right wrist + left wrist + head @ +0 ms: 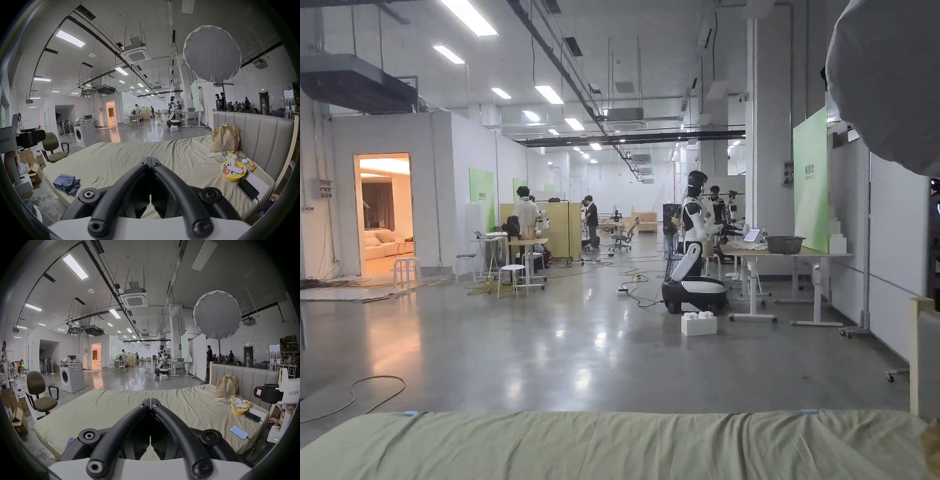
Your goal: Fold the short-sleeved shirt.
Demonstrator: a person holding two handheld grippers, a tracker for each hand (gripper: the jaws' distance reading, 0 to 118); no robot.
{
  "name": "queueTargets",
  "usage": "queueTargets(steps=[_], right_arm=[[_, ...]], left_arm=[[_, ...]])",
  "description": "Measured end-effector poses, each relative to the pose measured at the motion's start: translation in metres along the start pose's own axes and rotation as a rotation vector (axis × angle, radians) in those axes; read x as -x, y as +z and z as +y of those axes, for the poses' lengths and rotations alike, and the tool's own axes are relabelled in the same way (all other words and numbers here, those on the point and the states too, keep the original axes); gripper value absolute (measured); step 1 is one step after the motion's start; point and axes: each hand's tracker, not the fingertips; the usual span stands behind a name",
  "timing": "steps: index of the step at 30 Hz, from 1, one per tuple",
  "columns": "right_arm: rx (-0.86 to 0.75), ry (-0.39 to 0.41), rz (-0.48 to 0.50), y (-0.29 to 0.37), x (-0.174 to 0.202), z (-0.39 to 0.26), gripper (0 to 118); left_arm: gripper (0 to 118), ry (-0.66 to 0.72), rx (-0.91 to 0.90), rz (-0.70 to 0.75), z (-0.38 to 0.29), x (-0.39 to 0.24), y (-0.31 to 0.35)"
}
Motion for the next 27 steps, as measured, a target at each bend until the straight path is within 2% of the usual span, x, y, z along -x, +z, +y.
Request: queueTargets(steps=[17, 18, 20, 21, 23, 24, 27], right_arm=[[0.021, 0.020, 0.012, -0.0046, 0.0035, 0.0006, 0], [0.016, 0.024, 0.011, -0.0042, 0.0039, 0.0010, 1], [-0.001, 0.028, 0.013, -0.0036, 0.0028, 0.0024, 3], [-0.002, 0.018, 0.010, -0.0037, 0.0019, 0.0026, 16], [0.001, -0.007, -0.001, -0.0044, -0.0019, 0.0031, 56], [0.014, -0.021, -0.005, -0.0057, -0.0040, 0.0028, 77], [0.025, -0.035, -0.011, -0.0067, -0.0060, 0.0002, 100]], left_arm=[[0, 0.003, -0.006, -0.009, 0.0036, 0.0029, -0.0039], [3, 0.000, -0.007, -0.005, 0.0036, 0.0024, -0.0046], [19, -0.002, -0.005, -0.002, 0.0037, 0.0021, -0.0055], [33, -0.002, -0.001, -0.002, 0.0037, 0.0021, -0.0061], [56, 0.000, 0.005, 0.004, 0.0028, 0.0025, -0.0077], [73, -0.001, 0.005, 0.004, 0.0024, 0.0027, -0.0079], [108, 0.007, 0.000, -0.002, 0.0016, 0.0036, -0.0086]])
